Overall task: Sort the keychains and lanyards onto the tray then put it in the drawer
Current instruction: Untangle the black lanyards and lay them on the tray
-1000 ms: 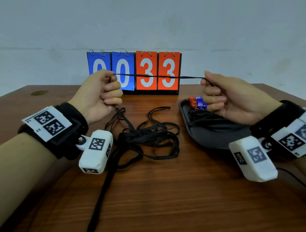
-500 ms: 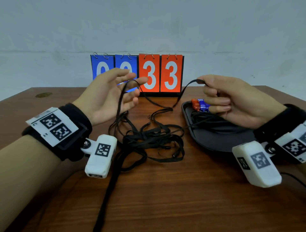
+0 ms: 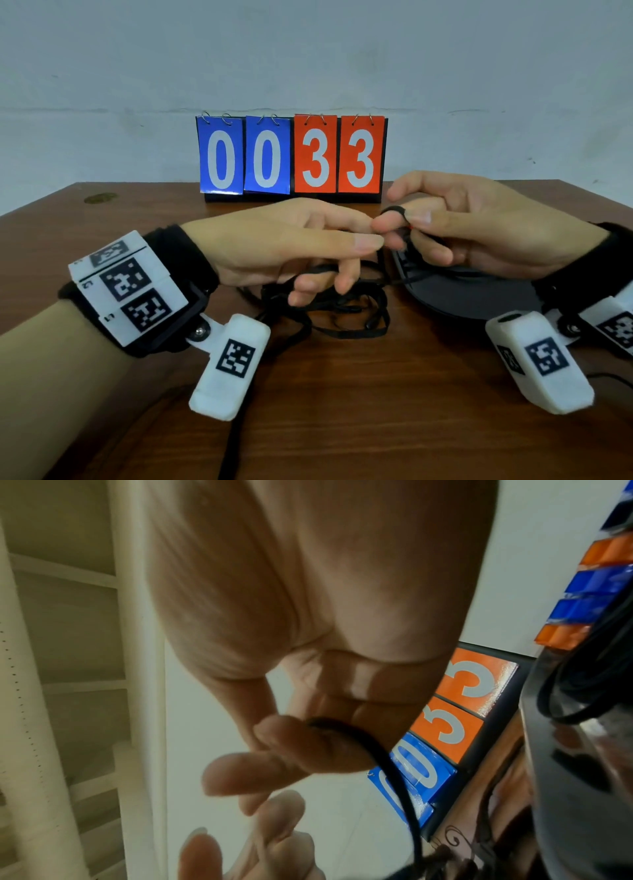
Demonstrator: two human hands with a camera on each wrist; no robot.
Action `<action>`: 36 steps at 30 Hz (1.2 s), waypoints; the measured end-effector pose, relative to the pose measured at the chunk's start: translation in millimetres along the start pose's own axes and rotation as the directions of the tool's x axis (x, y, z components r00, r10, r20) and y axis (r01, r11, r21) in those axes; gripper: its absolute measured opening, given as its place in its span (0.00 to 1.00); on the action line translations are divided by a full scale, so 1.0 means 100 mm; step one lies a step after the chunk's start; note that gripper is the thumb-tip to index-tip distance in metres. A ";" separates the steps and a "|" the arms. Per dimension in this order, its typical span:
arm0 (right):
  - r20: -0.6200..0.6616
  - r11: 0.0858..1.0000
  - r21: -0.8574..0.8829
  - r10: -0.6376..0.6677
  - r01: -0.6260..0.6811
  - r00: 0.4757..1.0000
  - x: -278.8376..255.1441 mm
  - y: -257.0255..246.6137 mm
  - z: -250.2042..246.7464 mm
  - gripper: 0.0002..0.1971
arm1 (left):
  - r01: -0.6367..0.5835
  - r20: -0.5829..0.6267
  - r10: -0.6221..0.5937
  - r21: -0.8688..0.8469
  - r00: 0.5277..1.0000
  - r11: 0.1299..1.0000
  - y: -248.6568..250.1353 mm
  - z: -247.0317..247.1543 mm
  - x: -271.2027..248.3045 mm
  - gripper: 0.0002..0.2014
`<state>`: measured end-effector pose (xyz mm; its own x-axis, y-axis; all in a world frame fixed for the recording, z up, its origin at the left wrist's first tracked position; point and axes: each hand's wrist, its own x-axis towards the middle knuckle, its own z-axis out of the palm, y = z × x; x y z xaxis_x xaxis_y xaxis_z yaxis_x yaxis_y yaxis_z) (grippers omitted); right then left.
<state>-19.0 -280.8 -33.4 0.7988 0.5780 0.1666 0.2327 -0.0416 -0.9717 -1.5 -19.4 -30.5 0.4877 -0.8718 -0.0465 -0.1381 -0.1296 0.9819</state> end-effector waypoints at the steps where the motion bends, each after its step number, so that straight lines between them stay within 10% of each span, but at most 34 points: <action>1: 0.010 1.000 0.006 0.003 -0.003 1.000 -0.01 0.01 0.00 0.21 | -0.011 0.001 0.011 0.008 1.000 1.000 0.00 0.02 0.01 0.13; 8: -0.073 0.998 0.039 0.050 -0.048 0.996 0.02 0.00 0.04 0.15 | -0.266 -0.293 0.165 -0.348 0.942 0.899 0.01 -0.14 0.05 0.21; 13: -0.138 0.998 0.054 0.041 -0.034 0.990 0.02 0.00 0.06 0.12 | -0.570 -0.686 0.170 -0.411 0.707 0.711 -0.01 -0.39 0.02 0.22; 19: -0.201 0.994 0.102 -0.004 0.025 0.980 0.04 0.02 0.01 0.08 | -0.679 -0.866 0.076 -0.329 0.494 0.656 -0.15 -0.69 -0.03 0.19; 36: -0.355 0.995 0.067 0.093 -0.074 0.930 0.07 0.03 -0.05 0.04 | -0.681 -0.912 0.036 -0.278 0.408 0.677 -0.17 -0.76 -0.04 0.18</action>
<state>-10.0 -280.8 -34.8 0.9616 0.2446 0.1240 0.1352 -0.0295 -0.9904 64.6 21.9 -32.9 0.9804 0.0706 0.1841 -0.1863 0.6372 0.7478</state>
